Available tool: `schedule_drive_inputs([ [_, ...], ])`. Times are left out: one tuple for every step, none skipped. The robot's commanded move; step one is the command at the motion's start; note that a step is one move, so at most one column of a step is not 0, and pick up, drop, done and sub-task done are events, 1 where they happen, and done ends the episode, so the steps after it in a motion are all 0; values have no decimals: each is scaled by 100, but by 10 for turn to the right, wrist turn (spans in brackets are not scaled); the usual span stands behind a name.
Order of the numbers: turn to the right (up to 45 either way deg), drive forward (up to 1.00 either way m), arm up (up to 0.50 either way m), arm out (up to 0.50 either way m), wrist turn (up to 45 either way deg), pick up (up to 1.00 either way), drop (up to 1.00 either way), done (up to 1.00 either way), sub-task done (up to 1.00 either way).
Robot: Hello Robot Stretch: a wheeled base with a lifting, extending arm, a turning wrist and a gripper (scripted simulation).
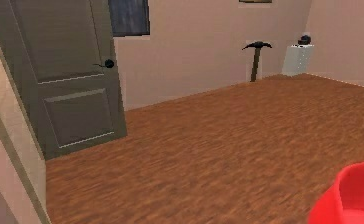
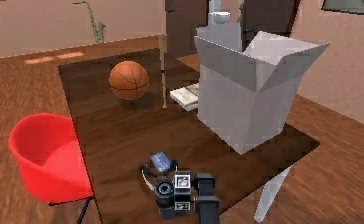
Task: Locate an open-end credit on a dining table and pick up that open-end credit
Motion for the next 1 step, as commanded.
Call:
schedule_drive_inputs([
  [0,0,0,0,0,0,0,100,0],
])
